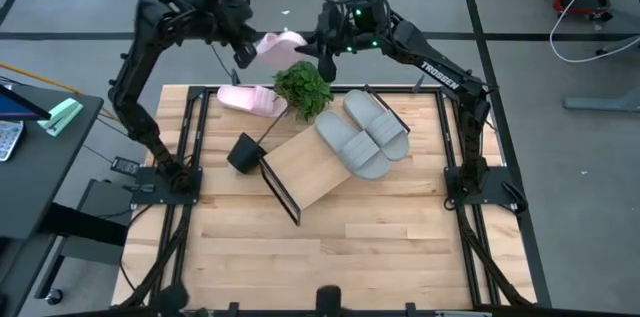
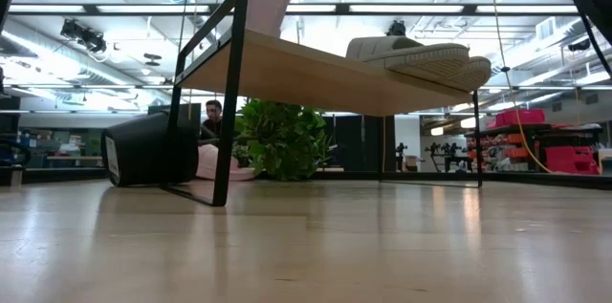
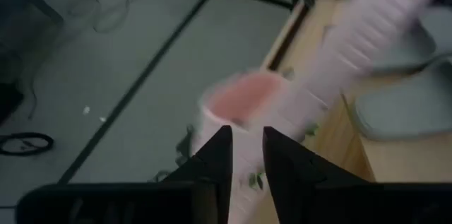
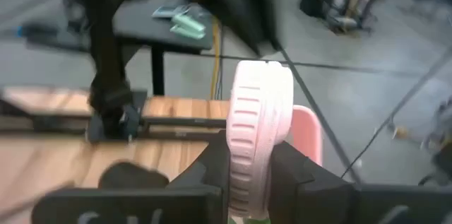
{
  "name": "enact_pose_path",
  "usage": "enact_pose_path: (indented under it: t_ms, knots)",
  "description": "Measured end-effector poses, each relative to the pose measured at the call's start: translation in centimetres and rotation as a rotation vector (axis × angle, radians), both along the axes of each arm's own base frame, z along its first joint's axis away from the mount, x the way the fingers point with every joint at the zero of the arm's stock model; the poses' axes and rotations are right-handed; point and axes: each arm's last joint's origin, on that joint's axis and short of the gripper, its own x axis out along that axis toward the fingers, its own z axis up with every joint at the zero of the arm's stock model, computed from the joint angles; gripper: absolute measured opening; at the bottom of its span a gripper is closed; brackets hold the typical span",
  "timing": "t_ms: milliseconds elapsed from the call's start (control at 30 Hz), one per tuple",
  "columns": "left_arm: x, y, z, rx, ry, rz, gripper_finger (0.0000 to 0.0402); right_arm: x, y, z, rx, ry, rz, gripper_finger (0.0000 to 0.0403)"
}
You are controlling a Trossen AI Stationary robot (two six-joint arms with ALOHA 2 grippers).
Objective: Pick and place slides into the shelf
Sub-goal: Put the bottom pink slides on the shelf
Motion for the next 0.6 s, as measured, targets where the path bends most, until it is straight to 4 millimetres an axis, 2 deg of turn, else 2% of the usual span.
enact_pose_path:
  t_ms: [233, 433, 600]
  knots:
    - [-2.3, 0.2, 1.9, 0.079, -0.108, 0.084, 0.0095, 0.0, 4.2, 0.9, -0.207, 0.103, 0.167, 0.0057]
    - [-3.4, 1.0, 1.8, 0.056, -0.115, 0.138, 0.0086, 0.0, 8.3, 0.4, -0.424, 0.276, 0.210, 0.0057]
    - [-3.6, 1.1, 1.6, 0.017, -0.134, 0.071, 0.0078, 0.5, 11.1, 0.1, -0.501, 0.362, 0.187, 0.0057]
